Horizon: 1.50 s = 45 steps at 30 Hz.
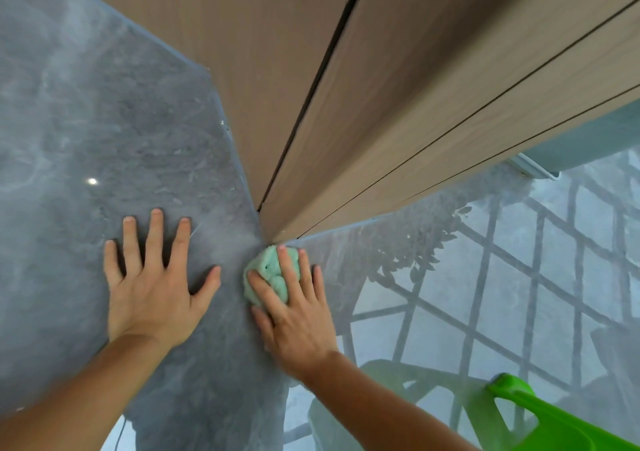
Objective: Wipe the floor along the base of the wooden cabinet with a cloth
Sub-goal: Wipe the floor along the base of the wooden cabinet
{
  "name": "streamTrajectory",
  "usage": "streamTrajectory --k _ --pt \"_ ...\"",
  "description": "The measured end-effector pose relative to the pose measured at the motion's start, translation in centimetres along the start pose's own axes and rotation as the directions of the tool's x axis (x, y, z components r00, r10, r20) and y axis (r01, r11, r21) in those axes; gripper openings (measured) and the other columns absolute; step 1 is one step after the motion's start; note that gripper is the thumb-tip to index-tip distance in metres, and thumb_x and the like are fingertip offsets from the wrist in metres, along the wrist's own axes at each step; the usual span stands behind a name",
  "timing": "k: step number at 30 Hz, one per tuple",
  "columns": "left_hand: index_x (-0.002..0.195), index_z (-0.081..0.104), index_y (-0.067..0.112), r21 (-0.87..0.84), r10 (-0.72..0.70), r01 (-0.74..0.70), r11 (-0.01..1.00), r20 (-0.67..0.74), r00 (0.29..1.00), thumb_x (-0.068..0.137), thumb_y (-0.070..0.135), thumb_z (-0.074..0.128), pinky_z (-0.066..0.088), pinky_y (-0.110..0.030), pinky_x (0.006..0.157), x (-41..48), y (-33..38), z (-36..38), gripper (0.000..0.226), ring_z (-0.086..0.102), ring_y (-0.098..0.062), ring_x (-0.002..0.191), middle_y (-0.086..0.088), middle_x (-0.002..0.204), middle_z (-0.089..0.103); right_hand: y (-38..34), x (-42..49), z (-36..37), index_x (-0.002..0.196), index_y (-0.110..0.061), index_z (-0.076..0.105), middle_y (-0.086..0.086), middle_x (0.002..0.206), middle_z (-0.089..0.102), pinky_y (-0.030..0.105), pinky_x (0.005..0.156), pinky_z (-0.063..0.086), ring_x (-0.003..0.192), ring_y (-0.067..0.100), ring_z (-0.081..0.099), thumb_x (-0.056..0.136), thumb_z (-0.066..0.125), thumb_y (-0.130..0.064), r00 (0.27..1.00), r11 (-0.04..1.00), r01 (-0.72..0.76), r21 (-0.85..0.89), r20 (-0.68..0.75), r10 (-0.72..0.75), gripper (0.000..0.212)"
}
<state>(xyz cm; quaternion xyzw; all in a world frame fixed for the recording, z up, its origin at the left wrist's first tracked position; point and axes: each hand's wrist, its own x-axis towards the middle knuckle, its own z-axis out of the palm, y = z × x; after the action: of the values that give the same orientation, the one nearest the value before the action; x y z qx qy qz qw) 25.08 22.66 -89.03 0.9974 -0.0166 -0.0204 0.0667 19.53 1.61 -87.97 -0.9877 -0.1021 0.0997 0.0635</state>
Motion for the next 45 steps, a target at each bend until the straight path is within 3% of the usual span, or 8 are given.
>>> streamTrajectory --k 3,10,15,18,25,29,40,45 --pt "0.157 0.037 0.015 0.003 -0.005 0.005 1.0 0.006 1.0 0.087 0.067 0.037 0.012 -0.066 0.121 0.0 -0.2 0.0 0.088 0.019 -0.051 0.153 -0.022 0.167 0.028 3.8 0.7 -0.6 0.151 -0.044 0.017 0.006 0.165 0.007 0.056 0.119 0.007 0.151 0.034 0.004 0.102 0.019 -0.055 0.999 0.994 0.039 -0.098 -0.003 -0.039 0.05" --pt "0.157 0.037 0.014 -0.016 0.012 -0.013 1.0 -0.066 0.998 0.087 0.067 0.037 0.008 -0.064 0.122 -0.2 -0.4 0.8 0.087 0.016 -0.051 0.153 -0.022 0.166 0.027 15.7 0.2 -4.7 0.153 -0.038 0.01 0.008 0.165 -0.002 0.052 0.122 0.006 0.151 0.034 -0.003 0.1 0.017 -0.054 0.805 0.807 -0.589 -0.038 0.055 0.59 0.056" --pt "0.156 0.039 0.013 -0.019 0.005 -0.006 1.0 -0.048 0.999 0.086 0.066 0.038 0.009 -0.065 0.121 -0.2 0.1 0.3 0.087 0.018 -0.052 0.152 -0.023 0.166 0.028 5.8 0.1 -2.0 0.152 -0.035 0.02 0.015 0.164 0.009 0.055 0.121 0.01 0.149 0.042 0.004 0.102 0.031 -0.046 0.996 0.996 -0.091 0.024 0.025 0.091 0.053" --pt "0.156 0.04 0.013 -0.012 0.006 -0.006 1.0 -0.032 0.999 0.086 0.065 0.039 0.012 -0.065 0.12 -0.1 0.2 0.0 0.087 0.021 -0.053 0.152 -0.023 0.165 0.029 3.9 0.0 -0.9 0.152 -0.04 0.018 0.011 0.164 0.009 0.055 0.121 0.009 0.15 0.037 0.003 0.103 0.029 -0.046 0.973 0.973 0.227 -0.044 0.043 -0.225 0.051" --pt "0.156 0.04 0.014 -0.008 0.018 -0.019 1.0 -0.065 0.998 0.086 0.066 0.039 0.011 -0.065 0.12 -0.2 -0.4 0.9 0.087 0.019 -0.053 0.152 -0.022 0.166 0.027 13.5 0.0 -4.0 0.151 -0.048 -0.002 0.003 0.165 -0.005 0.061 0.118 0.012 0.151 0.03 -0.005 0.099 0.011 -0.058 0.977 0.964 -0.181 -0.195 0.073 0.199 0.054" --pt "0.156 0.039 0.015 0.005 0.012 -0.012 1.0 -0.046 0.999 0.086 0.068 0.037 0.011 -0.065 0.12 0.0 -0.1 1.0 0.088 0.018 -0.051 0.152 -0.021 0.166 0.027 11.4 -0.3 -3.3 0.151 -0.05 -0.001 0.004 0.165 -0.013 0.052 0.12 0.004 0.15 0.032 -0.011 0.096 0.021 -0.069 0.97 0.971 -0.232 -0.057 0.062 0.236 0.062" --pt "0.15 0.051 0.011 0.006 0.15 -0.15 0.989 -0.043 0.988 0.094 0.054 0.036 0.026 -0.068 0.115 0.3 -2.1 -0.4 0.073 0.035 -0.054 0.145 -0.025 0.161 0.039 -1.8 0.4 -0.9 0.153 -0.042 0.014 0.012 0.165 0.002 0.054 0.122 0.005 0.15 0.036 -0.001 0.1 0.026 -0.058 0.992 0.992 0.124 0.025 0.033 -0.124 0.057" --pt "0.151 0.048 0.011 -0.006 -0.148 0.148 0.989 -0.016 0.989 0.088 0.064 0.034 0.023 -0.069 0.111 2.2 -9.4 -1.9 0.083 0.028 -0.06 0.143 -0.028 0.161 0.033 -5.6 4.4 -1.3 0.154 -0.035 0.0 0.016 0.164 -0.004 0.053 0.121 0.007 0.15 0.035 -0.009 0.102 0.022 -0.053 0.99 0.992 0.125 0.003 0.072 -0.125 0.059"
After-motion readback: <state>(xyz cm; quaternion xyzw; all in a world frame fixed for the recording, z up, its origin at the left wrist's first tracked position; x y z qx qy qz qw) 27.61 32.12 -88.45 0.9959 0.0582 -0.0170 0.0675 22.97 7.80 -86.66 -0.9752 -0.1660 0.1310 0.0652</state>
